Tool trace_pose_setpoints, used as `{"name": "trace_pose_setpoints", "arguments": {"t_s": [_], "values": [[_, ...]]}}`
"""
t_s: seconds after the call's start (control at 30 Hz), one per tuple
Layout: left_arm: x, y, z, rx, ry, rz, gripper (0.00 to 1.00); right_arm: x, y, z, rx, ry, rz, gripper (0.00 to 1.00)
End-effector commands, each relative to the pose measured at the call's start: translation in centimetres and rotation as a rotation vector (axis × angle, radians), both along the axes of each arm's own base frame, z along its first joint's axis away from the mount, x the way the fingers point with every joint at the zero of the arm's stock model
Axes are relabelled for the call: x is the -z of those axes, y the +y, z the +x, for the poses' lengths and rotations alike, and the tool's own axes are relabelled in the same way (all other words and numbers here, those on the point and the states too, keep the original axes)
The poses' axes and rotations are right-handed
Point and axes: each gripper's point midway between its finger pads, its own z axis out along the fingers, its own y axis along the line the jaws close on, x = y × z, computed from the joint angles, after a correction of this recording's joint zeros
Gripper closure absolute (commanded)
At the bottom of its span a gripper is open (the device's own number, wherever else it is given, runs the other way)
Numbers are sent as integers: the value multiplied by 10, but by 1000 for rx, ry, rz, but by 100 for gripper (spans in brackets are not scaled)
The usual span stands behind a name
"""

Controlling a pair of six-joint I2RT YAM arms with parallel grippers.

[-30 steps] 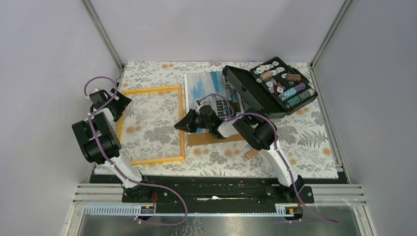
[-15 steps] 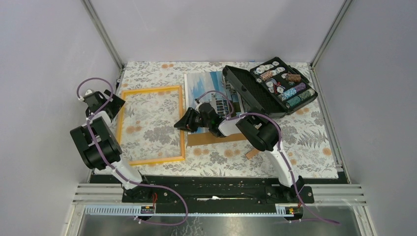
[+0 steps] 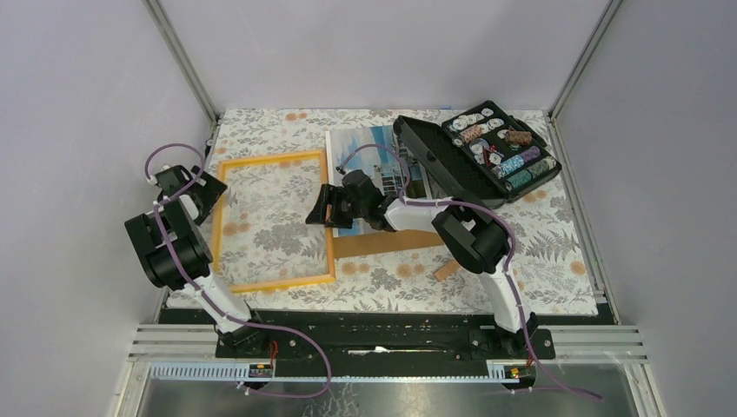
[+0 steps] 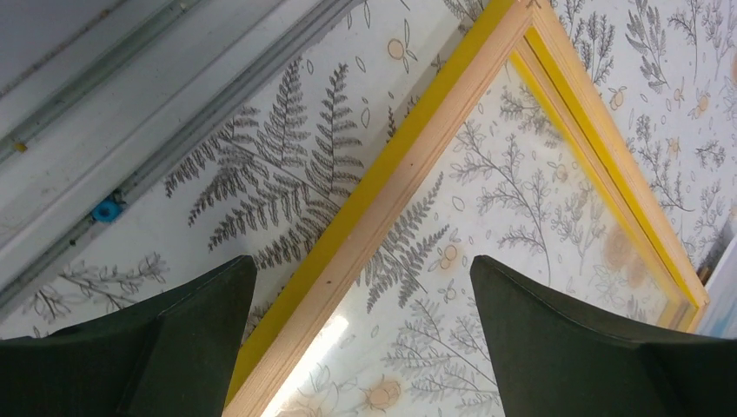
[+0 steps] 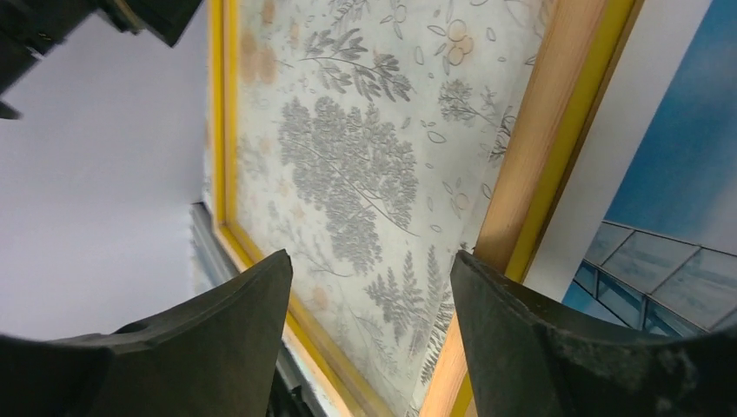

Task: Put the photo into the frame

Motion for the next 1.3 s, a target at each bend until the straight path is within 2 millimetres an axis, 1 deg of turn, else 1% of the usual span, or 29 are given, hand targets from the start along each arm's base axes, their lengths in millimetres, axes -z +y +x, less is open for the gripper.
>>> {"name": "trace_pose_setpoints", "arguments": {"t_s": [0.0,0.1,0.17,0.23,0.3,0.4,0.5,0.57,0.67,0.73,0.93,1.0,1.03,1.1,1.2,1.27], "values": [[-42,-8,6,-10,-89,28,1,-10,-24,-1,-15,-116,-210,23],[-75,-15,8,-18,-120,110,1,-13,-27,0,-25,-142,-253,20],[-93,-22,6,-31,-111,160,1,-12,-29,1,-25,-152,-277,19],[-112,-32,7,-20,-143,174,1,-7,-34,1,-32,-145,-328,19],[-129,-44,8,-6,-185,177,1,-9,-37,1,-38,-149,-353,19],[-157,-70,12,62,-279,169,1,-16,-36,-3,-51,-160,-349,19],[-183,-102,17,156,-370,153,1,-25,-33,-9,-68,-183,-343,20],[-193,-125,18,221,-404,148,1,-32,-32,-10,-63,-189,-335,25],[-208,-162,17,325,-448,136,1,-41,-32,-6,-37,-193,-331,30],[-222,-183,16,389,-506,132,1,-45,-28,-3,-27,-197,-322,35],[-241,-245,5,558,-588,48,1,-50,-25,15,35,-229,-336,44],[-245,-256,1,588,-608,15,1,-52,-22,21,46,-245,-346,46],[-248,-268,-2,618,-622,0,1,-53,-22,25,57,-250,-354,47],[-253,-277,-6,645,-639,-16,1,-55,-19,30,75,-260,-354,49],[-262,-280,-11,655,-662,-19,1,-49,-7,29,66,-227,-315,56],[-266,-279,-12,652,-674,-13,1,-43,4,26,50,-206,-293,57]]}}
